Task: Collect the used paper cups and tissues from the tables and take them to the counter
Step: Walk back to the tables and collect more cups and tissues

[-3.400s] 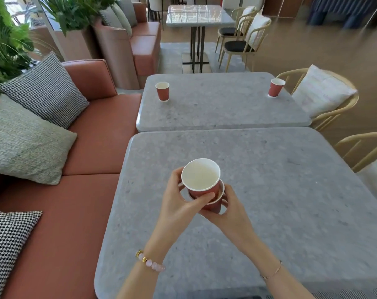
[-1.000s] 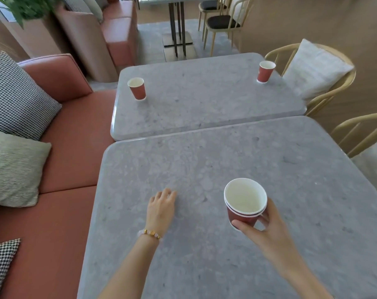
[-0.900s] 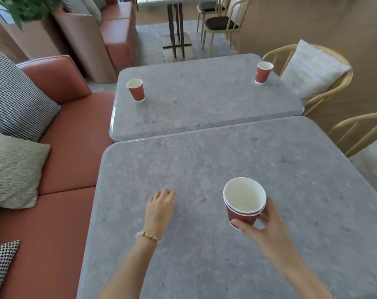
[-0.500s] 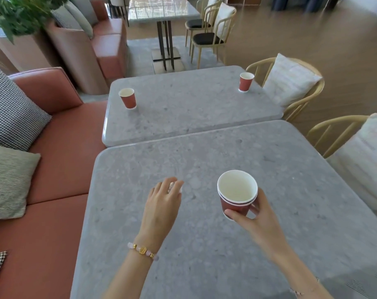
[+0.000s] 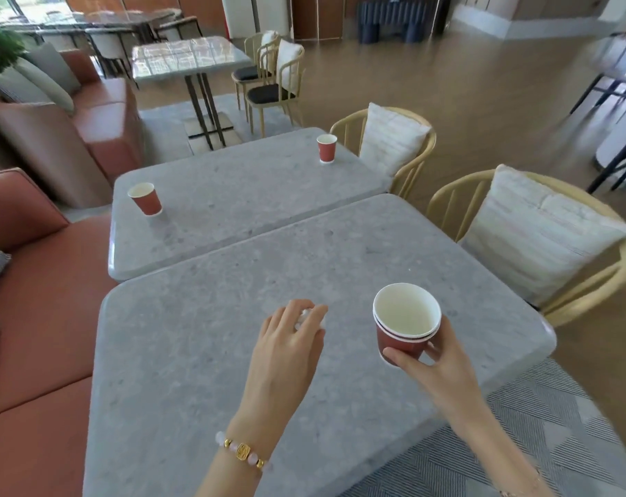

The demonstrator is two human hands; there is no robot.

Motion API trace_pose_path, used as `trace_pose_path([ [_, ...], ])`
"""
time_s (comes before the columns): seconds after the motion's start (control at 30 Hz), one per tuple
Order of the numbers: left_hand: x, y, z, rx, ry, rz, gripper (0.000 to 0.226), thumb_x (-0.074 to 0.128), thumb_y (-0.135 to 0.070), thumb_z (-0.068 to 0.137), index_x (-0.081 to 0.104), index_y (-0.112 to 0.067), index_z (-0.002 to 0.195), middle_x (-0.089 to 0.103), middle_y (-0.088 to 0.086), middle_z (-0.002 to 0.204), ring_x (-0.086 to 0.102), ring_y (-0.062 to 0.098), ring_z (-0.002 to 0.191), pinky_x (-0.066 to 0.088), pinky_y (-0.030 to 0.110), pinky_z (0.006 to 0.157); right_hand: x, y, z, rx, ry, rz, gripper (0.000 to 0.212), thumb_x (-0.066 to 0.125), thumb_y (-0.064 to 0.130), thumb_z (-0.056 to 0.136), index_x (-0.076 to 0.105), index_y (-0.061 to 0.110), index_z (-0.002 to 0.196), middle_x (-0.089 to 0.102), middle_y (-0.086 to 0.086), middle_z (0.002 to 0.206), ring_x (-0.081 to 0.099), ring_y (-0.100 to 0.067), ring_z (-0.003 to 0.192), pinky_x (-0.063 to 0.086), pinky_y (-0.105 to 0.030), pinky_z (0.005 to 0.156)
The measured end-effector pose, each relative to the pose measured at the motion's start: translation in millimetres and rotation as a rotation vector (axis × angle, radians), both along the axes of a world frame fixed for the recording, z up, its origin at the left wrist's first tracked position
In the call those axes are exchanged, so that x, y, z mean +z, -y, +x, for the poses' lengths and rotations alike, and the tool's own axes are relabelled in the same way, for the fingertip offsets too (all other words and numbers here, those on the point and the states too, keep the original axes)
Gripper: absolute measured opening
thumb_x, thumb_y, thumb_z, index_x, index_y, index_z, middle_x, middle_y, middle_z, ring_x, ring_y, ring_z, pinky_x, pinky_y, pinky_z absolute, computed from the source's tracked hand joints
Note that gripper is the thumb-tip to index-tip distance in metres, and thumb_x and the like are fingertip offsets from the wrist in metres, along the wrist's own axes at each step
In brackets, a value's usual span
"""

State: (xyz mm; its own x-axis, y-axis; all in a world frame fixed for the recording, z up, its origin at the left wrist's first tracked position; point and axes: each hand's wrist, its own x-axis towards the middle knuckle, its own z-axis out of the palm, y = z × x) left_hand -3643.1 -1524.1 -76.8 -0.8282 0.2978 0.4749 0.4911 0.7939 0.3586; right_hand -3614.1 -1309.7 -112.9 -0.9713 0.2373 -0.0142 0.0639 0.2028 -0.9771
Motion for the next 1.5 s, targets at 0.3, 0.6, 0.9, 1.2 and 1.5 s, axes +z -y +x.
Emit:
trace_pose_path([
  [0.3, 26.5, -113.0, 23.5, -0.128, -0.073, 0.006, 0.033, 0.076, -0.001, 0.072, 0.067, -0.007, 0.104, 0.064, 0.008, 0.097, 0.062, 0.026, 0.080, 0.053, 0.037, 0.068, 22.1, -99.3, 44.5, -0.119, -0.068, -0.022, 0.062, 0.086, 0.022, 0.063, 0.050, 0.044, 0.108, 0.060, 0.022, 0.112, 0.058, 0.004, 0.104, 0.044, -0.013, 0.076],
  [0.6, 38.0, -264.3, 65.4, -0.341, -0.134, 0.009, 0.035, 0.078, -0.004, 0.070, 0.068, -0.009, 0.103, 0.065, 0.010, 0.099, 0.064, 0.026, 0.081, 0.054, 0.037, 0.070, 35.2, -228.8, 123.8, -0.296, -0.141, -0.020, 0.066, 0.086, 0.030, 0.061, 0.051, 0.040, 0.116, 0.064, 0.027, 0.107, 0.061, 0.006, 0.099, 0.046, -0.017, 0.078],
  [0.9, 42.1, -374.1, 86.2, -0.580, -0.162, 0.048, 0.032, 0.076, -0.005, 0.073, 0.066, -0.010, 0.104, 0.063, 0.007, 0.099, 0.062, 0.024, 0.081, 0.051, 0.036, 0.070, 41.6, -314.2, 184.2, -0.512, -0.186, -0.018, 0.064, 0.085, 0.031, 0.063, 0.051, 0.042, 0.116, 0.065, 0.023, 0.110, 0.061, 0.003, 0.104, 0.047, -0.016, 0.083],
  [1.2, 36.3, -496.2, 60.5, -0.750, -0.174, 0.042, 0.031, 0.076, -0.008, 0.074, 0.067, -0.012, 0.104, 0.064, 0.004, 0.100, 0.063, 0.023, 0.084, 0.050, 0.036, 0.072, 30.3, -409.8, 188.9, -0.702, -0.197, -0.034, 0.065, 0.086, 0.017, 0.066, 0.052, 0.035, 0.119, 0.067, 0.015, 0.112, 0.063, -0.003, 0.104, 0.050, -0.022, 0.086],
  [1.5, 39.6, -646.3, -23.8, -0.843, -0.147, 0.067, 0.035, 0.075, -0.008, 0.074, 0.064, -0.012, 0.107, 0.062, 0.004, 0.102, 0.061, 0.024, 0.081, 0.052, 0.037, 0.070, 41.0, -542.0, 114.4, -0.790, -0.198, 0.011, 0.060, 0.084, 0.008, 0.067, 0.054, 0.030, 0.114, 0.068, 0.017, 0.107, 0.065, -0.004, 0.101, 0.051, -0.018, 0.083],
])
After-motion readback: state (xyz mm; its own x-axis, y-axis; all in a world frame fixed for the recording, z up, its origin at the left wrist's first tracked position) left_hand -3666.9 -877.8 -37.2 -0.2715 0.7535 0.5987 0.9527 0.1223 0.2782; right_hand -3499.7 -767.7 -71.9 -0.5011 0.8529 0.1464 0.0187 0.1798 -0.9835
